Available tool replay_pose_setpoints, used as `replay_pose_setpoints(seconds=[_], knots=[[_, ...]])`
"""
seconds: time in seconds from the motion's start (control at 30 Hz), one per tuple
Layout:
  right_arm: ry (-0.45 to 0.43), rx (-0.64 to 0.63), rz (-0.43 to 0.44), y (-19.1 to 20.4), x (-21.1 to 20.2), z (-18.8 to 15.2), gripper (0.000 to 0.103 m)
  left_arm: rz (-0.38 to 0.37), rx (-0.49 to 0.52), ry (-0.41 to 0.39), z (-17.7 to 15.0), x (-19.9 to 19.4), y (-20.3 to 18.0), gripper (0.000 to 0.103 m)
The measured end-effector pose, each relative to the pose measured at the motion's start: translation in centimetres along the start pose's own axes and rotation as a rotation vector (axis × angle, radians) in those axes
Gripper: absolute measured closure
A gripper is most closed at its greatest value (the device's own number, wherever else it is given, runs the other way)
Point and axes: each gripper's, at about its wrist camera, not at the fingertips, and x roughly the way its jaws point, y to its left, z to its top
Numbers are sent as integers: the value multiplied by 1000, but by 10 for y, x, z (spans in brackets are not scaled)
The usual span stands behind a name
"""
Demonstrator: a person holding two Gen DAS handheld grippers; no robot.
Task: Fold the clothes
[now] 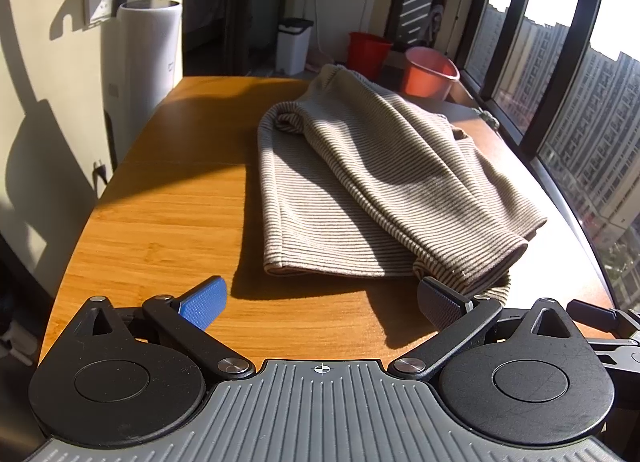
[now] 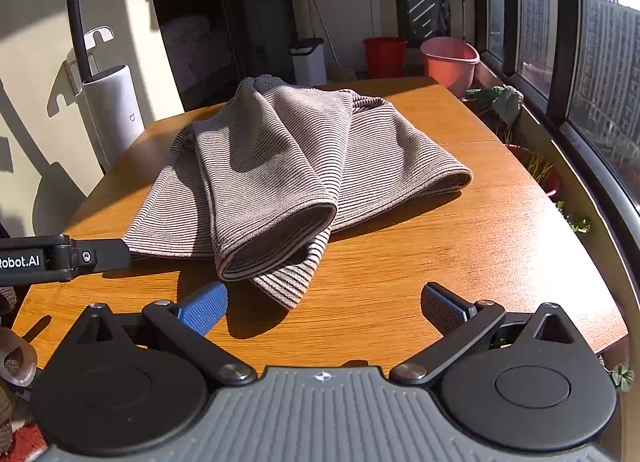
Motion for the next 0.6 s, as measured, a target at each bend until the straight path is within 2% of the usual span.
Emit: replay_pose_setpoints(seconds=[0.6], knots=[[-19,-49,-17,2,6,13,0,9,36,11,-2,9,-2,0]])
